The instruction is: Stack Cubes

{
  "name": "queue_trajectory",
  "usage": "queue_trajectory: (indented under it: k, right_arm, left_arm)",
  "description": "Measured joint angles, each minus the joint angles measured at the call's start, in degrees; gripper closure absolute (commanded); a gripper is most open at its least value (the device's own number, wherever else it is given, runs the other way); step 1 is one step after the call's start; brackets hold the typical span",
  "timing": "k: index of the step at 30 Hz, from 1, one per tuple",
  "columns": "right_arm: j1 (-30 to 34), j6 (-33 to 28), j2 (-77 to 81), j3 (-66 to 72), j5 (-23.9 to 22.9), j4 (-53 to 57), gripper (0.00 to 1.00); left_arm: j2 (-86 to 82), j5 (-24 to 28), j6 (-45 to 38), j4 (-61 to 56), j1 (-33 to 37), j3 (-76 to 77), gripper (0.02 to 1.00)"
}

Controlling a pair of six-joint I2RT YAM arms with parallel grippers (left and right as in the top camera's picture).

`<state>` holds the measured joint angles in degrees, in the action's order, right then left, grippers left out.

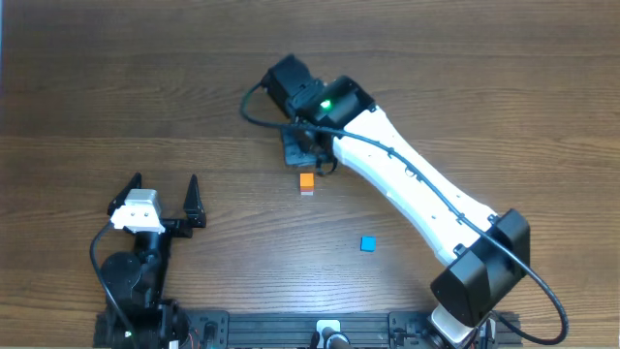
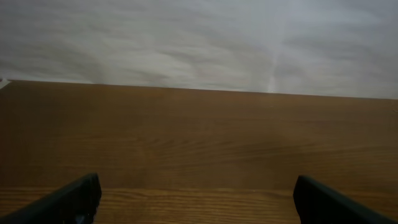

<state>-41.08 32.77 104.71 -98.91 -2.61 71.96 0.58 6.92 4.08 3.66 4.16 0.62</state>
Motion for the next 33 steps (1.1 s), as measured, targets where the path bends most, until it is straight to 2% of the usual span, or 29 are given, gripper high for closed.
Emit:
queue_trajectory:
  k: [11,33]
  right_arm:
    - [-0.8,5.8,5.6,1.4,2.5,0.0,0.989]
    - [-0.7,7.6,8.1,5.3,2.9,-2.3,0.989]
  left_arm:
    - [0.0,0.0,0.0,0.0,0.0,0.0,0.018]
    - [0.0,0.0,0.0,0.0,0.0,0.0,0.018]
